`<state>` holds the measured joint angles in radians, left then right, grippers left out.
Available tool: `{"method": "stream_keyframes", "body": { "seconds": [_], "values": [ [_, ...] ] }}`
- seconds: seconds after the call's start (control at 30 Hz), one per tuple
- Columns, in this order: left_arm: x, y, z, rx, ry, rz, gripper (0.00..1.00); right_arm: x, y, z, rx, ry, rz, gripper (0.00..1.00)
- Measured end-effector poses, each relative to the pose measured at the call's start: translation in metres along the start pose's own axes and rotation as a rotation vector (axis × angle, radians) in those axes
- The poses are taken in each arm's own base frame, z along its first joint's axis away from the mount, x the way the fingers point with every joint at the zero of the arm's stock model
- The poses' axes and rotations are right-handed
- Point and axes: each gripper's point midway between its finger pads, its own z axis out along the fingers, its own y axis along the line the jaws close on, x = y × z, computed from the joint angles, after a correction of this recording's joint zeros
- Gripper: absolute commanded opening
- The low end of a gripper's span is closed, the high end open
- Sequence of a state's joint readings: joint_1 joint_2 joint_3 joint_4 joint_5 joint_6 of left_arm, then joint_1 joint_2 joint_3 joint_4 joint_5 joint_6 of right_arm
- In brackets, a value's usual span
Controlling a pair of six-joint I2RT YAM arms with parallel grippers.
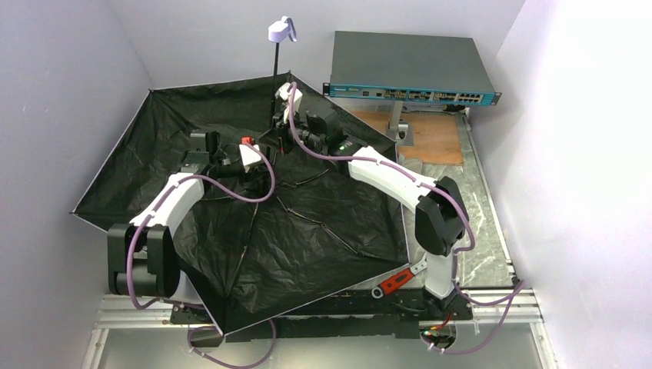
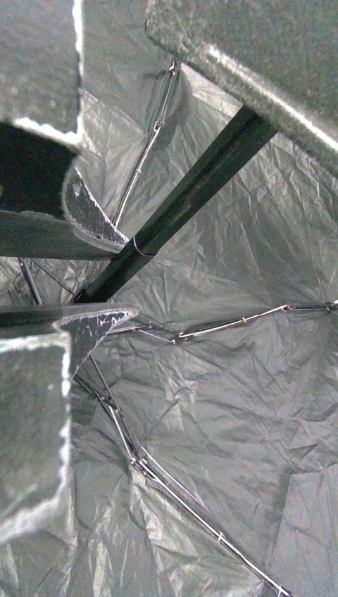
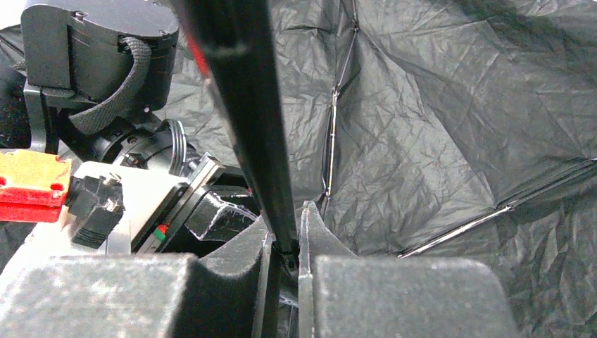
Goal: Open the umbrella
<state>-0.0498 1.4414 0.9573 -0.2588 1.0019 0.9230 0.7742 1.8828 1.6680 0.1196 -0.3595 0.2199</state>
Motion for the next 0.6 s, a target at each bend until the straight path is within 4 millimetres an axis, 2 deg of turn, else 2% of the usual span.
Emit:
{"method": "stream_keyframes", "body": {
  "seconds": [0.17,0.37,0.47,0.6],
  "values": [
    [0.004,-0.001,0.002,0.014,0.007,-0.009,0.10,0.009,0.000,0.002,-0.018,0.002,-0.013,0.00],
    [0.031,-0.012,0.010,0.075,0.045,-0.034,0.11,0.040,-0.002,0.003,-0.045,0.013,-0.053,0.00],
    [0.039,-0.015,0.013,0.107,0.056,-0.046,0.14,0.051,-0.001,0.003,-0.053,0.024,-0.079,0.00],
    [0.038,-0.014,0.015,0.141,0.054,-0.058,0.19,0.055,-0.002,0.003,-0.055,0.019,-0.103,0.00]
  ]
}}
